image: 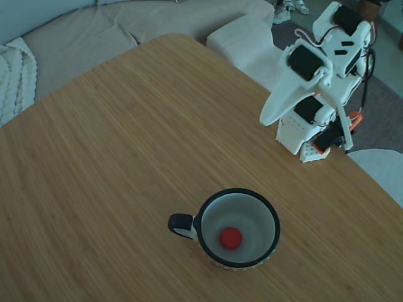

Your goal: Grasp a red cap and put it in the cup.

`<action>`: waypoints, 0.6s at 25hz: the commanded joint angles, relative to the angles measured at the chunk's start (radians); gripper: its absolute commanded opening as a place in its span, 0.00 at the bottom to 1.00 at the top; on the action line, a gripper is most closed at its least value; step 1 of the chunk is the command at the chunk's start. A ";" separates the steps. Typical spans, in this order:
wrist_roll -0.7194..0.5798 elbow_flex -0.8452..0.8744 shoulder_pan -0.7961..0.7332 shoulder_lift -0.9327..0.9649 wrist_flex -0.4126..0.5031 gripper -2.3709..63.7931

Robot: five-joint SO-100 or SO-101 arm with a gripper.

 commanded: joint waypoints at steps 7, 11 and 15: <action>0.005 0.287 0.005 0.043 -0.193 0.06; 0.011 0.391 0.005 0.043 -0.307 0.06; 0.011 0.456 0.005 0.043 -0.313 0.06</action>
